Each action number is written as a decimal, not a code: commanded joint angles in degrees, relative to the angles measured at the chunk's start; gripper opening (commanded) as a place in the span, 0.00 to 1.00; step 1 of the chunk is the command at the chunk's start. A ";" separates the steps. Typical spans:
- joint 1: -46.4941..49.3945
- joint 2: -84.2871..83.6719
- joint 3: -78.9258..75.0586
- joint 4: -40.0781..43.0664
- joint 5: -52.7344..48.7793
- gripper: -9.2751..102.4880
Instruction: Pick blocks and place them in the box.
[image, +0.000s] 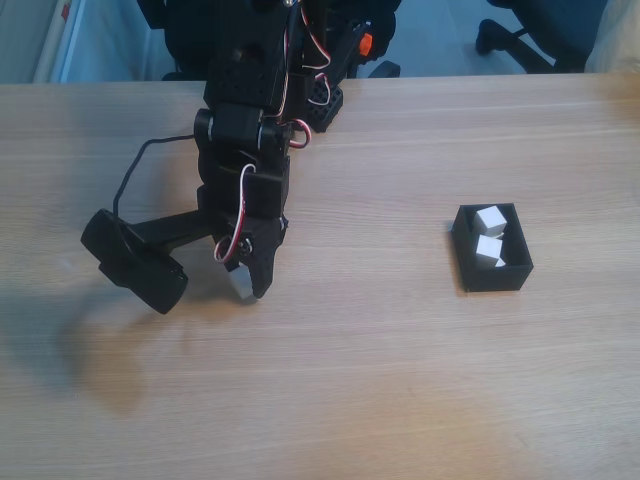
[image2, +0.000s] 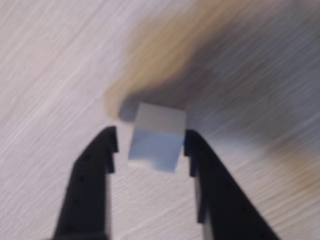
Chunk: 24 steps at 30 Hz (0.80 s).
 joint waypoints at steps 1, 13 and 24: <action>0.18 0.26 -2.90 -0.35 0.00 0.18; -0.88 0.97 -0.97 -3.16 -0.44 0.10; -5.27 12.57 3.43 -3.34 -1.41 0.08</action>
